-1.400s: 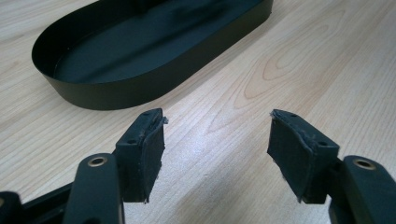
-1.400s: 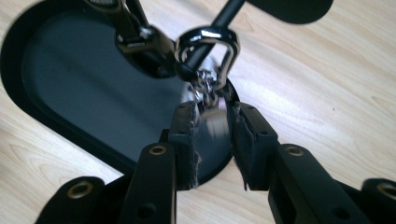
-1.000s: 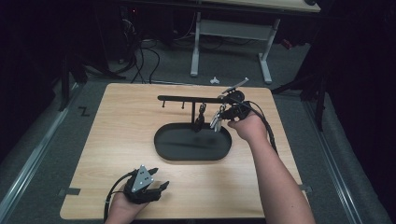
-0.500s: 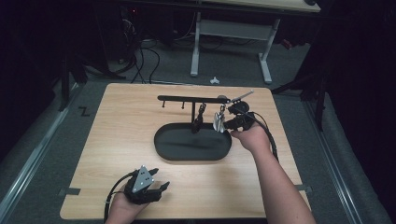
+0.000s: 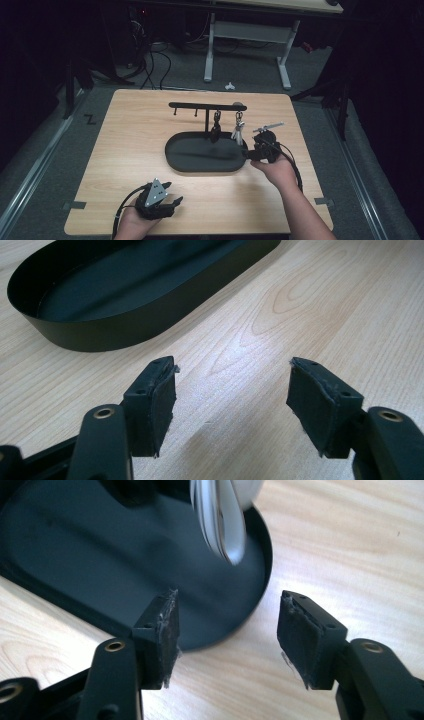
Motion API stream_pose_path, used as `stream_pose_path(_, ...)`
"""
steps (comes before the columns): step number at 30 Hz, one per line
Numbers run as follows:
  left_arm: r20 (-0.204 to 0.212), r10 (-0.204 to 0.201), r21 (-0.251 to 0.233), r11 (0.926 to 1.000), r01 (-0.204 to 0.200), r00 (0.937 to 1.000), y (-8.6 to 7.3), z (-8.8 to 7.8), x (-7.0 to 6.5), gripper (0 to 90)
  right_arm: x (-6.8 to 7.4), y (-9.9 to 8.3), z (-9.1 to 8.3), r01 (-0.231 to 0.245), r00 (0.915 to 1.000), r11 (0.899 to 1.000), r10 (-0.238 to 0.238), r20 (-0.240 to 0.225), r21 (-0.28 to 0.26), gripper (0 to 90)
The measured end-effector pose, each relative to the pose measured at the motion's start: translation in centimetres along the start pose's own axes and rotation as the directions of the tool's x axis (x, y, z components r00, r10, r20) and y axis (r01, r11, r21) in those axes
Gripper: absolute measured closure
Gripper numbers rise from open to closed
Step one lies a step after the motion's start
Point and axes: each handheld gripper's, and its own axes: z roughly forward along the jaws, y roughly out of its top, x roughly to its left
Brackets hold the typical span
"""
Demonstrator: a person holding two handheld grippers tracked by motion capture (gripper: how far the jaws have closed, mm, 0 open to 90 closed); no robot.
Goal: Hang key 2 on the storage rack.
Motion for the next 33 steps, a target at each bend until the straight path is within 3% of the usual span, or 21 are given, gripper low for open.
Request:
stream_pose_path(6, 0.000, 0.004, 0.006, 1.0000, -0.004, 1.0000, 0.0, 0.1, 0.0, 36.1, -0.4, -3.7, 0.5, 0.010, 0.9999, 0.998, -0.009, 0.013, -0.056, 40.1)
stream_pose_path(9, 0.003, 0.006, 0.009, 0.9999, -0.006, 1.0000, 0.0, 0.2, -0.1, 36.1, -0.1, -5.8, 0.5, 0.048, 0.9986, 0.993, -0.045, 0.029, -0.106, 36.4)
stream_pose_path(15, 0.002, 0.015, 0.014, 0.9998, -0.015, 0.9999, 0.1, 0.4, -0.1, 36.1, 0.3, -10.3, 0.3, 0.049, 0.9988, 0.984, -0.049, 0.006, -0.171, 32.4)
stream_pose_path(19, -0.003, 0.008, 0.011, 0.9999, -0.008, 1.0000, 0.1, 0.3, 0.0, 36.0, 0.1, -13.7, 0.2, 0.019, 0.9998, 0.982, -0.018, 0.006, -0.190, 27.7)
stream_pose_path(22, -0.005, -0.001, 0.003, 1.0000, 0.001, 1.0000, 0.1, 0.4, 0.1, 36.0, 0.0, -16.1, -0.2, 0.006, 0.9995, 0.969, 0.001, 0.031, -0.245, 27.0)
stream_pose_path(24, -0.003, 0.000, 0.004, 1.0000, 0.000, 1.0000, 0.2, 0.4, 0.1, 36.0, 0.0, -16.7, -0.6, -0.006, 0.9993, 0.970, 0.014, 0.035, -0.243, 26.5)
stream_pose_path(27, 0.000, 0.003, 0.005, 1.0000, -0.003, 1.0000, 0.3, 0.6, 0.0, 35.9, 0.3, -16.8, -1.0, 0.069, 0.9947, 0.959, -0.045, 0.092, -0.275, 25.0)
stream_pose_path(33, 0.004, 0.012, 0.013, 0.9998, -0.012, 0.9999, 0.3, 0.8, -0.2, 35.9, 0.4, -16.6, -1.1, 0.075, 0.9948, 0.954, -0.051, 0.089, -0.291, 22.7)
